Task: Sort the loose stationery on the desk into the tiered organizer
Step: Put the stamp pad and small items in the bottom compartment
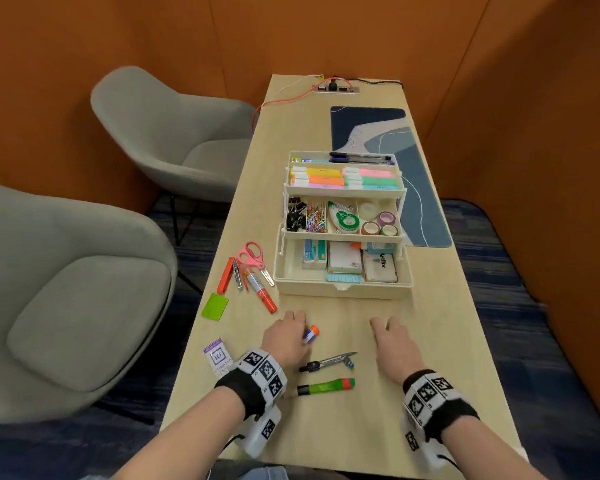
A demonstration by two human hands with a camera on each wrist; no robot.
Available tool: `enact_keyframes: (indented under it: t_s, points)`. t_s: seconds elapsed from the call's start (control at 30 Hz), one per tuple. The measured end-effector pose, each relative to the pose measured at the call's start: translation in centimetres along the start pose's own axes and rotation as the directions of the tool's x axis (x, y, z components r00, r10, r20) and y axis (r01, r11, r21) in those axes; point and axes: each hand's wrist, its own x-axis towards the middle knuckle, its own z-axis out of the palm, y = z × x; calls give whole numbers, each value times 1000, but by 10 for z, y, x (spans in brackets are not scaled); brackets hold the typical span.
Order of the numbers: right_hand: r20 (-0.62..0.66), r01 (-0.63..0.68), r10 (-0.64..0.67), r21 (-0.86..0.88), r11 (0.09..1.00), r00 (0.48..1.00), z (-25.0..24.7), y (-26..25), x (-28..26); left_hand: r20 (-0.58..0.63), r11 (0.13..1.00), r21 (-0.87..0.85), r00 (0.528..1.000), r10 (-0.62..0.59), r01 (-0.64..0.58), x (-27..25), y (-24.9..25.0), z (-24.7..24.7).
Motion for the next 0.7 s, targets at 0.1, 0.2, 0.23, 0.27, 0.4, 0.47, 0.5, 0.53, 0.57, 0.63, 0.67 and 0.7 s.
enact_keyframes:
  t_s: [0.1, 0.2, 0.23, 0.27, 0.4, 0.47, 0.5, 0.53, 0.57, 0.63, 0.67, 0.7]
  points:
    - [21, -10, 7, 137, 991, 1000, 4, 4, 5, 27, 999, -25, 999, 23, -23, -1, -4, -2]
    - [36, -60, 50, 391, 918, 998, -6, 7, 8, 56, 991, -134, 998, 7, 0, -5, -13, -6]
    - [46, -49, 32, 424, 904, 998, -10, 7, 7, 48, 983, -184, 999, -6, 15, -7, -16, -8]
    - [56, -16, -9, 429, 903, 998, -13, 6, 7, 30, 973, -230, 999, -23, 29, -9, -20, -10]
    - [139, 167, -226, 345, 924, 964, -18, -8, -5, -125, 953, -298, 988, -96, 55, -18, -37, -25]
    - [167, 210, -279, 343, 916, 946, -15, -15, -8, -236, 968, -245, 965, -111, 51, -17, -45, -36]
    - [173, 220, -293, 348, 911, 940, -14, -17, -9, -268, 978, -199, 957, -108, 55, -15, -49, -42]
    - [174, 228, -303, 353, 907, 937, -13, -20, -10, -276, 986, -150, 955, -108, 69, -11, -52, -49]
    - [174, 235, -311, 355, 905, 934, -12, -21, -10, -273, 991, -102, 956, -110, 85, -8, -55, -55]
    - [167, 258, -329, 343, 903, 930, -11, -24, -12, -259, 994, -25, 960, -108, 105, 0, -60, -65]
    - [159, 266, -333, 339, 903, 929, -11, -24, -13, -249, 995, -9, 963, -100, 101, 4, -63, -68]
    - [150, 263, -328, 339, 903, 933, -12, -22, -14, -237, 997, -8, 968, -81, 82, 7, -66, -70]
